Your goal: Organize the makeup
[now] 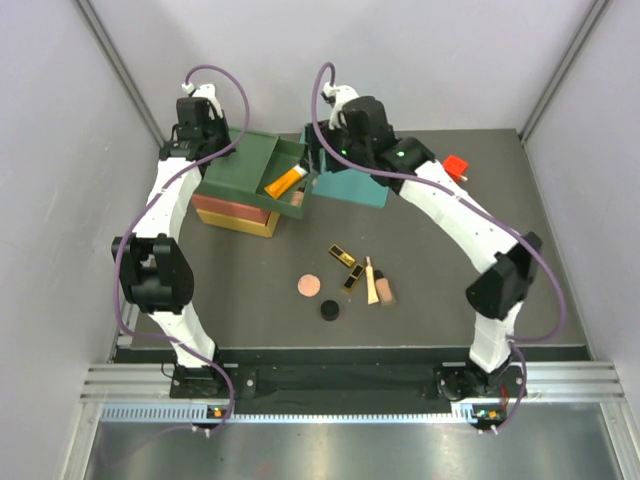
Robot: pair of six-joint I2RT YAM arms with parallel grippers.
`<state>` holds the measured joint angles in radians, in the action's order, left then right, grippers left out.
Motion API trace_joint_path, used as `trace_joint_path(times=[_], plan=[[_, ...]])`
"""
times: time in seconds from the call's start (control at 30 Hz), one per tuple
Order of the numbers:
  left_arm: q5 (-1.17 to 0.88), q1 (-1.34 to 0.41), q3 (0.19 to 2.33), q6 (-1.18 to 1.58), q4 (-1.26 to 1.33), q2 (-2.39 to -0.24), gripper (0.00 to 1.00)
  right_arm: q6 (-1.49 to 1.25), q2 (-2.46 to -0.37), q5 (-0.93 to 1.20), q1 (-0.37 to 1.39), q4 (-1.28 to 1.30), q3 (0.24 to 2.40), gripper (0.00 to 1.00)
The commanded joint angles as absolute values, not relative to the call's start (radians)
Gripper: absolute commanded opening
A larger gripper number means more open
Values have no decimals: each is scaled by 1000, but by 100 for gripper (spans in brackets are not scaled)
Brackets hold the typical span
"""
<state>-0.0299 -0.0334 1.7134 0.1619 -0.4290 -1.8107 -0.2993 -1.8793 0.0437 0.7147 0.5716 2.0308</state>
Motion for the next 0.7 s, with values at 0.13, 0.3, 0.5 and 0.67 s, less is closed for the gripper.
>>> trace_joint_path(times=[0.13,0.3,0.5,0.67], plan=[[-38,-32,1660,158,-699,-1888,0,-281,-1612,-20,715,739,1545,75],[-44,-32,1657,158,-701,-1893,0,-319,-1597,-5,715,796,1350,74],[-52,-32,1649,158,-699,-1894,0,-324,-1650,-20,715,853,1286,74],[-48,-32,1638,156,-698,-1890,0,-319,-1689,-34,715,867,1246,70]])
